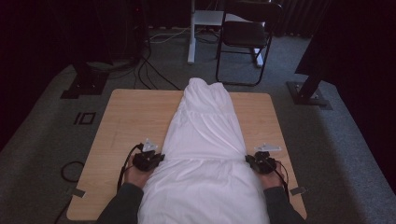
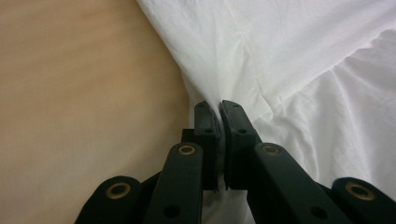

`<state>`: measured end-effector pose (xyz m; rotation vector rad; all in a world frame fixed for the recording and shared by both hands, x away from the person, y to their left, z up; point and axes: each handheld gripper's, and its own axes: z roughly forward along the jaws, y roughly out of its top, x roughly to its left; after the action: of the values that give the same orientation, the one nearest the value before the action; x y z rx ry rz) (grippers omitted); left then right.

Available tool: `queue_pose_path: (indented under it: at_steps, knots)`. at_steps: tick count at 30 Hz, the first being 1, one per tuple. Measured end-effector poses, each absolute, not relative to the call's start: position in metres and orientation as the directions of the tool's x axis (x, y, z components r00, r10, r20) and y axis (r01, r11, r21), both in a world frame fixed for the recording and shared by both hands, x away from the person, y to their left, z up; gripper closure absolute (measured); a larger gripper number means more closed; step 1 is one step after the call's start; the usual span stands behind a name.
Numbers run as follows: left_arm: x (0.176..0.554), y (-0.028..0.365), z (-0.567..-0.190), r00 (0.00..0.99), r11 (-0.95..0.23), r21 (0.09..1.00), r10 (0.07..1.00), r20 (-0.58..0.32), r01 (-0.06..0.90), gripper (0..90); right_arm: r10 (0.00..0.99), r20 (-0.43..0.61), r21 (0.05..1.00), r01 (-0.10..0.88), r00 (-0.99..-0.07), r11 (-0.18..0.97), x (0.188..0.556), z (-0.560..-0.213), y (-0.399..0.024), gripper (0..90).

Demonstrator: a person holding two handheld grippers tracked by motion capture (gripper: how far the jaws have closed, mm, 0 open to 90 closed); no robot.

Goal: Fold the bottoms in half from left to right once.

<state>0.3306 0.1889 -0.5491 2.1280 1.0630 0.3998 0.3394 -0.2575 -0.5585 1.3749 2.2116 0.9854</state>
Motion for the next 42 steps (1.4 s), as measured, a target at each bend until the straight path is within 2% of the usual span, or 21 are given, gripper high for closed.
queue_pose_path:
  at_steps: [3,7,8,9,11,12,14,15,18,20,26,29,30,32,33,34,35,37,40,42]
  knots:
    - [0.304,0.194,-0.55,0.63,-0.42,0.712,0.776,-0.041,0.563,85.7,0.87,0.073,0.714,0.635,-0.488,0.296,0.317,-0.559,-0.257,86.6]
    - [0.293,0.196,-0.551,0.639,-0.437,0.708,0.769,-0.026,0.555,84.4,0.855,0.105,0.707,0.643,-0.508,0.295,0.291,-0.56,-0.256,87.6]
    - [0.295,0.195,-0.551,0.638,-0.439,0.707,0.77,-0.022,0.554,83.2,0.854,0.104,0.705,0.644,-0.51,0.298,0.288,-0.56,-0.255,86.0]
    - [0.296,0.194,-0.551,0.639,-0.441,0.707,0.769,-0.02,0.553,81.8,0.852,0.098,0.705,0.64,-0.514,0.305,0.287,-0.559,-0.254,79.3]
    - [0.296,0.194,-0.551,0.639,-0.441,0.707,0.769,-0.02,0.553,80.6,0.85,0.088,0.707,0.634,-0.519,0.314,0.287,-0.558,-0.254,79.3]
    - [0.299,0.193,-0.552,0.63,-0.428,0.713,0.776,-0.025,0.555,76.1,0.845,0.081,0.729,0.61,-0.528,0.312,0.293,-0.552,-0.256,68.7]
    - [0.299,0.194,-0.553,0.628,-0.423,0.715,0.778,-0.03,0.557,73.5,0.84,0.09,0.758,0.584,-0.534,0.291,0.303,-0.54,-0.256,68.7]
    - [0.299,0.194,-0.553,0.627,-0.418,0.718,0.778,-0.033,0.556,72.8,0.84,0.078,0.771,0.567,-0.537,0.29,0.31,-0.533,-0.255,69.6]
    - [0.299,0.195,-0.554,0.629,-0.417,0.724,0.776,-0.03,0.549,72.0,0.834,0.05,0.787,0.535,-0.55,0.306,0.342,-0.519,-0.246,80.8]
    - [0.299,0.197,-0.555,0.629,-0.407,0.732,0.777,-0.038,0.547,71.9,0.826,0.054,0.791,0.529,-0.562,0.308,0.368,-0.515,-0.236,81.9]
    - [0.298,0.198,-0.556,0.626,-0.396,0.738,0.779,-0.046,0.547,71.6,0.827,0.118,0.787,0.56,-0.549,0.259,0.437,-0.52,-0.207,66.0]
    - [0.298,0.198,-0.556,0.626,-0.398,0.738,0.778,-0.043,0.546,71.6,0.837,0.114,0.769,0.581,-0.535,0.266,0.454,-0.527,-0.198,63.5]
    - [0.297,0.197,-0.557,0.625,-0.397,0.74,0.78,-0.04,0.543,71.6,0.845,0.101,0.758,0.591,-0.525,0.276,0.466,-0.535,-0.19,56.5]
    - [0.296,0.197,-0.557,0.623,-0.397,0.741,0.781,-0.037,0.542,71.5,0.849,0.121,0.75,0.608,-0.515,0.262,0.475,-0.54,-0.185,54.5]
    - [0.296,0.197,-0.557,0.624,-0.4,0.74,0.781,-0.033,0.541,71.4,0.845,0.135,0.748,0.613,-0.518,0.256,0.478,-0.542,-0.183,55.8]
    - [0.295,0.196,-0.557,0.624,-0.402,0.741,0.781,-0.029,0.537,71.2,0.838,0.139,0.746,0.612,-0.528,0.262,0.48,-0.544,-0.182,62.6]
    - [0.294,0.196,-0.557,0.624,-0.404,0.741,0.781,-0.026,0.536,71.2,0.828,0.133,0.737,0.613,-0.544,0.285,0.481,-0.545,-0.18,73.5]
    - [0.292,0.195,-0.557,0.623,-0.407,0.74,0.782,-0.021,0.535,71.2,0.83,0.053,0.734,0.585,-0.555,0.345,0.48,-0.544,-0.179,87.9]
    - [0.289,0.195,-0.557,0.625,-0.413,0.738,0.78,-0.016,0.534,71.2,0.878,0.021,0.805,0.529,-0.479,0.27,0.472,-0.523,-0.194,89.4]
    - [0.287,0.195,-0.557,0.626,-0.415,0.737,0.78,-0.014,0.534,71.2,0.915,-0.044,0.838,0.484,-0.4,0.252,0.466,-0.511,-0.207,89.5]
